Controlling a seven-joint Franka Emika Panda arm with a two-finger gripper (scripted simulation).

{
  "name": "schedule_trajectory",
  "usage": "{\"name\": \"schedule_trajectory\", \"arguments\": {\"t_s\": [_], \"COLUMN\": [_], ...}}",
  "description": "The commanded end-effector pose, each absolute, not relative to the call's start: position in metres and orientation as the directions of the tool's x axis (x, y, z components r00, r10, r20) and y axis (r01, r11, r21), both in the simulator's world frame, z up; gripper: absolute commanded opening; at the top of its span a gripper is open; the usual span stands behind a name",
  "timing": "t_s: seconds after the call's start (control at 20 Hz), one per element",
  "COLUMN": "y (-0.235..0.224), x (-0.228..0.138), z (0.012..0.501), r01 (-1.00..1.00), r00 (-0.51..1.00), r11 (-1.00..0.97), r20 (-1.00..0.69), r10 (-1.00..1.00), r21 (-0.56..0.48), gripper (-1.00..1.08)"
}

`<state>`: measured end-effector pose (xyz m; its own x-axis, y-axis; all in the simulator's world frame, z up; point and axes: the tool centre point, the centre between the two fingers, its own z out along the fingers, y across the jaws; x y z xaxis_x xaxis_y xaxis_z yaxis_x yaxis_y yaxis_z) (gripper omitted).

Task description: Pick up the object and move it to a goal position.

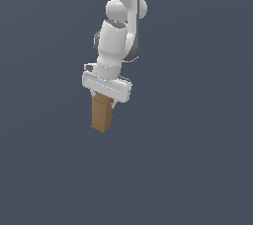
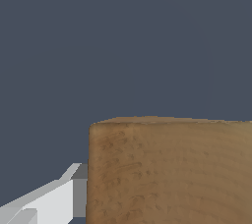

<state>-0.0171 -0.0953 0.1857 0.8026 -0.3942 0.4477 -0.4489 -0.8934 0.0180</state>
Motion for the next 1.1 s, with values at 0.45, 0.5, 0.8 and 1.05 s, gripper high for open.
{"name": "schedule_trajectory", "arguments": {"t_s": [0.45,0.5,0.8,1.05], "y": [-0.099,-0.099,-0.101,-0.102], "x": [0.010,0.012,0.024,0.032], "z": [0.213,0.215,0.229,0.240], "r01": [-0.500,-0.504,-0.528,-0.547], "r00": [0.710,0.702,0.651,0.606], "r11": [-0.866,-0.864,-0.849,-0.837], "r20": [0.574,0.583,0.639,0.682], "r10": [-0.408,-0.409,-0.410,-0.409], "r21": [0.002,0.001,-0.007,-0.016], "gripper": [-1.00,-1.00,-1.00,-1.00]}}
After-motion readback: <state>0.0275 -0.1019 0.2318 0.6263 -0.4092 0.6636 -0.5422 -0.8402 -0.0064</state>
